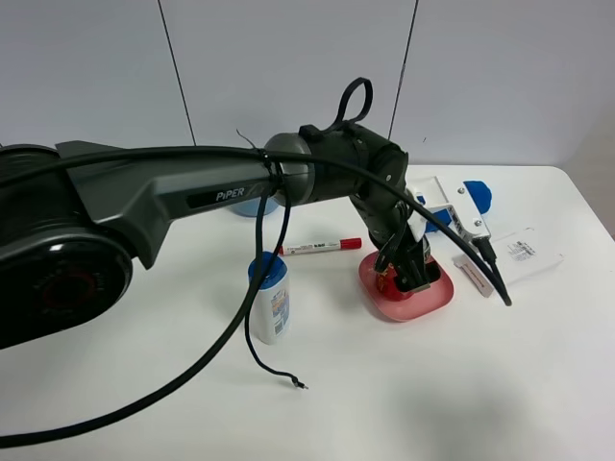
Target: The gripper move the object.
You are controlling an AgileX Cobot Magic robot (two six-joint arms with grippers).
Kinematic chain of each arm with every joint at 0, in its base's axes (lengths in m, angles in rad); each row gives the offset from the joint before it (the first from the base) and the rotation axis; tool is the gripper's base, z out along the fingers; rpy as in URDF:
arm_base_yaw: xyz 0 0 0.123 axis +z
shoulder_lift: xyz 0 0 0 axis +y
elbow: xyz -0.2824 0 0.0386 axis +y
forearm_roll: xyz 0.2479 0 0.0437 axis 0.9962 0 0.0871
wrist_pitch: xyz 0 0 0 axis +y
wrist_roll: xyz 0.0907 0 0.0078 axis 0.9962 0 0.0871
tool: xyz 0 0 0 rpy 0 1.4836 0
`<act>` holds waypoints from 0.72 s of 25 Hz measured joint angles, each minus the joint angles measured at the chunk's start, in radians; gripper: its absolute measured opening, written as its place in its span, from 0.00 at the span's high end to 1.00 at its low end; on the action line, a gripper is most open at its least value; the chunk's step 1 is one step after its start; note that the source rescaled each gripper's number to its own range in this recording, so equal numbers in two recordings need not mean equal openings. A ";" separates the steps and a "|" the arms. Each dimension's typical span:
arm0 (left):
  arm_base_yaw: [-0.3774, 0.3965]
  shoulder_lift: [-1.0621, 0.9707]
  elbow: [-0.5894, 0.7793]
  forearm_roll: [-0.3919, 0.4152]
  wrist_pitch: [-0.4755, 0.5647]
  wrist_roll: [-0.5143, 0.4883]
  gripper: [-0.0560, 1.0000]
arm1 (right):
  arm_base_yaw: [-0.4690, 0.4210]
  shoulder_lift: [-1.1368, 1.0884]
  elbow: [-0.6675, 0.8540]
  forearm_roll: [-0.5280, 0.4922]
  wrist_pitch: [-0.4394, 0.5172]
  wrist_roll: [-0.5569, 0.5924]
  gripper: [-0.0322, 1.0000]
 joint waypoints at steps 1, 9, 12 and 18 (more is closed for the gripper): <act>0.000 -0.019 0.000 0.001 0.009 -0.002 0.02 | 0.000 0.000 0.000 0.000 0.000 0.000 0.00; 0.022 -0.203 0.000 0.045 0.092 -0.114 0.02 | 0.000 0.000 0.000 0.000 0.000 0.000 0.00; 0.076 -0.278 -0.002 0.067 0.097 -0.182 0.02 | 0.000 0.000 0.000 0.000 0.000 0.000 0.00; 0.259 -0.391 -0.003 0.097 0.105 -0.268 0.01 | 0.000 0.000 0.000 0.000 0.000 0.000 0.00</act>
